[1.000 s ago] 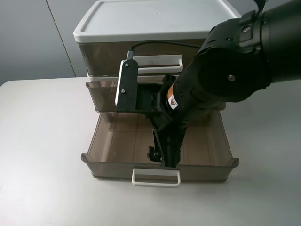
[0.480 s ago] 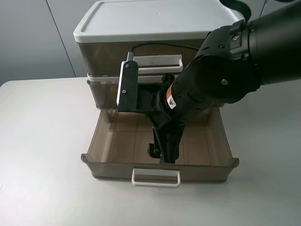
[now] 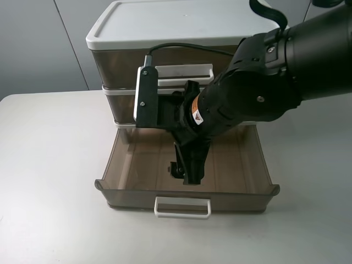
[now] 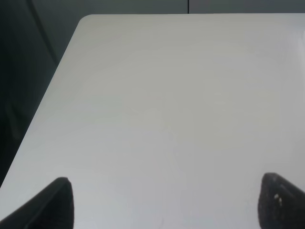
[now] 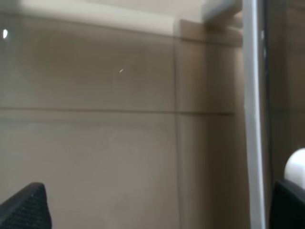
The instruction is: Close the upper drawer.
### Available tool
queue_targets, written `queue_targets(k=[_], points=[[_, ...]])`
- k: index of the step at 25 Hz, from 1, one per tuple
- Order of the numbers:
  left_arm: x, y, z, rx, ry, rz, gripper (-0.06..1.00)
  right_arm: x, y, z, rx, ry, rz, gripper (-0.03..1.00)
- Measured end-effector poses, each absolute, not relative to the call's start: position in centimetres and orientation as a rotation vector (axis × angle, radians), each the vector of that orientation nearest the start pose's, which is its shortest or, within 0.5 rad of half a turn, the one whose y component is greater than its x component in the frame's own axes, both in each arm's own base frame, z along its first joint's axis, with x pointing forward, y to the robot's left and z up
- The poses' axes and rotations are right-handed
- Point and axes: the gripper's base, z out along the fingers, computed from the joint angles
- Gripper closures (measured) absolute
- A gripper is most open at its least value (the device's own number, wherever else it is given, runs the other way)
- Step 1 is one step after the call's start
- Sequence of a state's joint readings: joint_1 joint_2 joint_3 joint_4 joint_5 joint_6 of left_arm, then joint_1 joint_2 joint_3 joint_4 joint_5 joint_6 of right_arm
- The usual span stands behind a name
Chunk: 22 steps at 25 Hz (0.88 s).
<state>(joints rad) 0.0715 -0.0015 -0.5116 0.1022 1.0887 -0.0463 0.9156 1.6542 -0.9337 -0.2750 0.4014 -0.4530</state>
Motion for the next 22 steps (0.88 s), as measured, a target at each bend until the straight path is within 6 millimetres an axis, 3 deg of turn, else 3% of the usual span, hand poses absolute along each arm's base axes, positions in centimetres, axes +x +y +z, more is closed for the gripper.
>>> queue_targets(k=[7, 10, 16, 22], points=[[-0.8, 0.8, 27.9, -0.128, 2.054, 0.138, 0.20, 20.3, 25.1, 19.2, -1.827, 1.860, -0.031, 0.27], [-0.8, 0.8, 27.9, -0.128, 2.054, 0.138, 0.20, 19.8, 24.7, 20.1, -1.793, 1.903, 0.003, 0.27], [-0.8, 0.8, 27.9, -0.128, 2.054, 0.138, 0.20, 17.2, 23.7, 23.9, -1.671, 1.999, 0.148, 0.27], [-0.8, 0.8, 27.9, -0.128, 2.054, 0.138, 0.20, 13.6, 19.3, 27.5, -1.545, 2.005, 0.242, 0.27]])
